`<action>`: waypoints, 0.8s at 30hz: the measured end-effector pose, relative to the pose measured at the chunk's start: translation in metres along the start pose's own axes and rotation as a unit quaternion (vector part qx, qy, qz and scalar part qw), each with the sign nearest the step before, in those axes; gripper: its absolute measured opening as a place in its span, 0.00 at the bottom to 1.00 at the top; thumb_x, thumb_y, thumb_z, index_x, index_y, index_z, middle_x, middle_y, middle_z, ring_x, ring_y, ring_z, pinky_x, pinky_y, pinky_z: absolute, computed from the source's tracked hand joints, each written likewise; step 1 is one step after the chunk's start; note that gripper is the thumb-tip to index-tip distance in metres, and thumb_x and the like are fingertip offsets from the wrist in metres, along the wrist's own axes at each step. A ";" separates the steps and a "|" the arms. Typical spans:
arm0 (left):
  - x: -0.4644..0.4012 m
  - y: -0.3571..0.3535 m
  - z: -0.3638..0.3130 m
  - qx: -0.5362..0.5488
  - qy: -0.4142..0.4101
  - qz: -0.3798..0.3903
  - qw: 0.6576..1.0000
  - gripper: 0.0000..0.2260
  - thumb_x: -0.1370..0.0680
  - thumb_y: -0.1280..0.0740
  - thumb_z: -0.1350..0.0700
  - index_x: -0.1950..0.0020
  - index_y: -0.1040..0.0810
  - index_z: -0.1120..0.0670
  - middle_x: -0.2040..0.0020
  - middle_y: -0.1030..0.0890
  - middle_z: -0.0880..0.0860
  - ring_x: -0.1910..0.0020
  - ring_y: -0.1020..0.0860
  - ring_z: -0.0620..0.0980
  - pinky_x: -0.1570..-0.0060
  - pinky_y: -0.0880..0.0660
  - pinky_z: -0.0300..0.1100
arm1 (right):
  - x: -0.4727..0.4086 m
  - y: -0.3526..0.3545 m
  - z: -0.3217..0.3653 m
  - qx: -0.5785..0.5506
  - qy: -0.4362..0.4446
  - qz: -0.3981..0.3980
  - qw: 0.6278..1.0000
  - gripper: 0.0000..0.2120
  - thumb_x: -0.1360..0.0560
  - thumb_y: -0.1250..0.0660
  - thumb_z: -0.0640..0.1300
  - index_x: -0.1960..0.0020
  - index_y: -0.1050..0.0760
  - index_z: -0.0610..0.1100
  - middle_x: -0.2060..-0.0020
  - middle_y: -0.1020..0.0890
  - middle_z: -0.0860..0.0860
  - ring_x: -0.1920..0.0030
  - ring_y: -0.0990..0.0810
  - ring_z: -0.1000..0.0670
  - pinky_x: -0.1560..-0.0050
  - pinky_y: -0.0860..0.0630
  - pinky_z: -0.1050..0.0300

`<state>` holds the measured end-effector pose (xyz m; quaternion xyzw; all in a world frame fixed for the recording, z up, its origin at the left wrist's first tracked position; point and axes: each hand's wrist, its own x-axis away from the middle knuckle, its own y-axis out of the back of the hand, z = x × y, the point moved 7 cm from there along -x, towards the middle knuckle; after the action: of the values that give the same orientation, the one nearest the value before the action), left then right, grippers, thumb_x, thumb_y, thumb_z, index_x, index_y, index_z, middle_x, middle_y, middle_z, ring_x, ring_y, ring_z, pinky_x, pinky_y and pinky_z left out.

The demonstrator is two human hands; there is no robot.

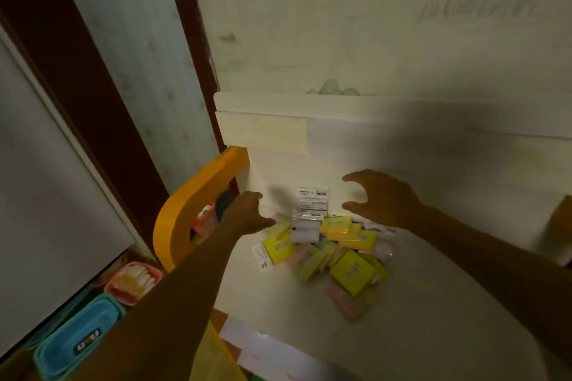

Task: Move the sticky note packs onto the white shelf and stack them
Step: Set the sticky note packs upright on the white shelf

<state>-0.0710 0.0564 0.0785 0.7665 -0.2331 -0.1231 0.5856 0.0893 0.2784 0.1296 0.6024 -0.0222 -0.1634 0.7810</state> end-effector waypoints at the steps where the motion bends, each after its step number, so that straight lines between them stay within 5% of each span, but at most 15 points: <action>1: -0.011 -0.010 0.005 0.001 -0.004 0.010 1.000 0.37 0.29 0.27 0.43 0.26 0.37 0.56 0.27 0.35 0.56 0.28 0.36 0.55 0.31 0.35 0.48 | 0.000 -0.008 -0.003 0.006 -0.015 0.004 1.000 0.29 0.27 0.33 0.62 0.29 0.35 0.58 0.29 0.32 0.57 0.29 0.33 0.52 0.31 0.33 0.51; 15: -0.094 -0.120 0.032 0.043 -0.022 0.134 0.990 0.38 0.32 0.26 0.41 0.28 0.36 0.54 0.30 0.32 0.58 0.31 0.33 0.58 0.34 0.32 0.49 | 0.013 -0.061 -0.017 0.012 -0.147 0.028 0.989 0.28 0.27 0.34 0.62 0.29 0.33 0.58 0.30 0.30 0.55 0.32 0.30 0.50 0.34 0.30 0.50; 24: -0.102 -0.131 0.039 0.059 -0.032 0.081 0.994 0.34 0.31 0.28 0.39 0.32 0.32 0.55 0.35 0.29 0.58 0.35 0.31 0.57 0.39 0.28 0.50 | 0.012 -0.070 -0.014 0.018 -0.175 0.036 0.984 0.28 0.27 0.33 0.61 0.29 0.33 0.57 0.31 0.29 0.55 0.33 0.29 0.50 0.38 0.29 0.51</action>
<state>-0.1491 0.1014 -0.0659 0.7743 -0.3198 -0.0852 0.5394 0.0879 0.2725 0.0571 0.5777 -0.1830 -0.2372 0.7593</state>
